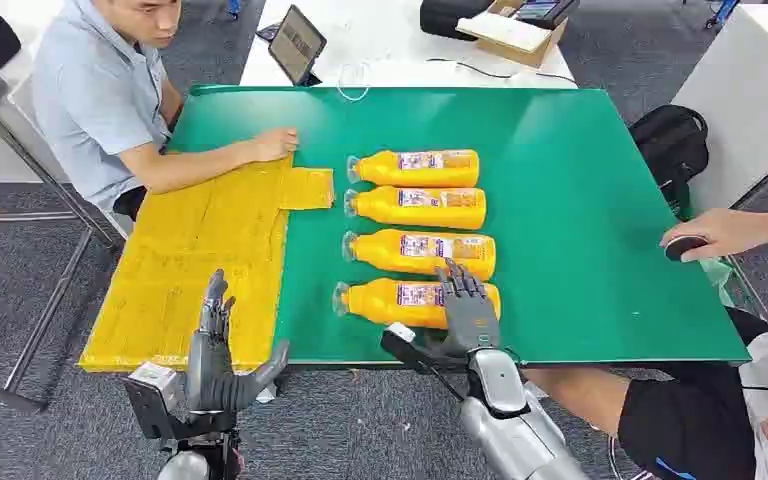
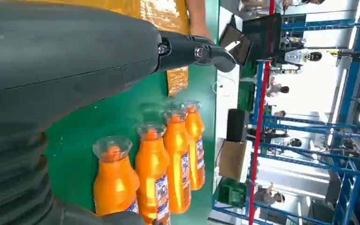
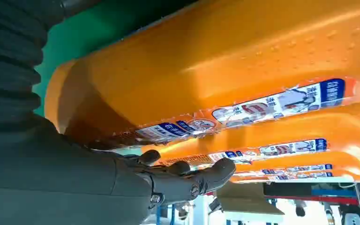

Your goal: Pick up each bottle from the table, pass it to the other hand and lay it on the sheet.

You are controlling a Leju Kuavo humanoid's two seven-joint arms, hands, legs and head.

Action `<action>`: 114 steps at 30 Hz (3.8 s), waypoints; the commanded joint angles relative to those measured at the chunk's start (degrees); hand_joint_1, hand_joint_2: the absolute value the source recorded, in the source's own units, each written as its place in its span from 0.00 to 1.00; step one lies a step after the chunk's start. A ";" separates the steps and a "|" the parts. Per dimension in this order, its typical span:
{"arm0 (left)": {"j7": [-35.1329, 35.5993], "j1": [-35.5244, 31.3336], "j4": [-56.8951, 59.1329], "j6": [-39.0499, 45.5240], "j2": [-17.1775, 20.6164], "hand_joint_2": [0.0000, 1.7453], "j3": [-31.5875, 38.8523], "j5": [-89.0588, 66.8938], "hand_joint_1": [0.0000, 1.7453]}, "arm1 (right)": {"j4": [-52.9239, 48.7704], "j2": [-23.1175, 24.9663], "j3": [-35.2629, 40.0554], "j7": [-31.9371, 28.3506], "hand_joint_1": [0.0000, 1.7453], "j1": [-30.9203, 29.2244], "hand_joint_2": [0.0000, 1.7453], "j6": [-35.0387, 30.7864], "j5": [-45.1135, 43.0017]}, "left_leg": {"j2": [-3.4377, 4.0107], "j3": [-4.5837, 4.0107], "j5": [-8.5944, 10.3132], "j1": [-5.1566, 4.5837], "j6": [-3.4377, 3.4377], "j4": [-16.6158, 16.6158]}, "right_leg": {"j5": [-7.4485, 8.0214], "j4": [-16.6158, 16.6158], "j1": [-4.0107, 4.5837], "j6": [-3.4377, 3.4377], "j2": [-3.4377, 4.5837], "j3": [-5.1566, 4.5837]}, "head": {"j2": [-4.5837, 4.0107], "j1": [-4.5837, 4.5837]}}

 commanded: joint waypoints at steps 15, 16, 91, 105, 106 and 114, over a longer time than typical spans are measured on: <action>0.44 -2.01 1.92 -0.40 1.17 1.00 0.73 -0.85 0.00 | 11.98 -0.68 1.52 -2.31 1.00 -2.56 1.00 10.08 -7.30 | -0.12 0.86 -0.09 0.06 -0.04 -0.07 | -0.10 -0.14 0.07 -0.09 -0.10 0.31 | 0.00 0.00; 0.44 -2.04 1.97 -0.40 1.18 1.00 0.71 -0.85 0.00 | 12.09 -0.64 1.54 -2.54 1.00 -2.55 1.00 10.19 -7.56 | -0.14 0.91 -0.10 0.08 -0.07 -0.10 | -0.12 -0.18 0.09 -0.13 -0.12 0.32 | 0.00 0.00; 6.38 -11.33 12.40 -11.90 1.03 1.00 -5.58 20.62 1.00 | 8.52 14.29 23.37 -35.64 1.00 -1.38 1.00 3.77 -47.33 | 0.36 0.52 -0.36 0.10 -0.16 0.01 | -0.23 0.01 0.12 -0.27 0.28 0.40 | 0.00 0.00; 7.72 -10.28 10.70 -15.43 2.12 1.00 -2.51 25.86 1.00 | -2.94 11.10 20.28 -37.23 0.00 3.43 0.00 3.56 -52.04 | 0.35 0.32 -0.23 0.04 -0.09 -0.05 | -0.12 -0.06 0.05 -0.16 0.23 0.17 | 0.00 0.00; 7.88 -10.08 10.21 -15.50 2.25 1.00 -2.31 25.92 1.00 | -4.40 10.72 20.32 -36.99 0.00 4.00 0.00 3.60 -51.92 | 0.30 0.45 -0.31 0.09 -0.12 -0.03 | -0.20 -0.06 0.10 -0.21 0.19 0.33 | 0.00 0.00; 7.84 -12.63 13.23 -7.13 4.24 1.00 0.53 19.09 1.00 | -15.74 7.15 19.63 -39.19 0.00 9.74 0.00 -9.03 -44.28 | 0.30 0.41 -0.28 0.09 -0.13 -0.04 | -0.18 -0.06 0.11 -0.23 0.19 0.30 | 0.00 0.02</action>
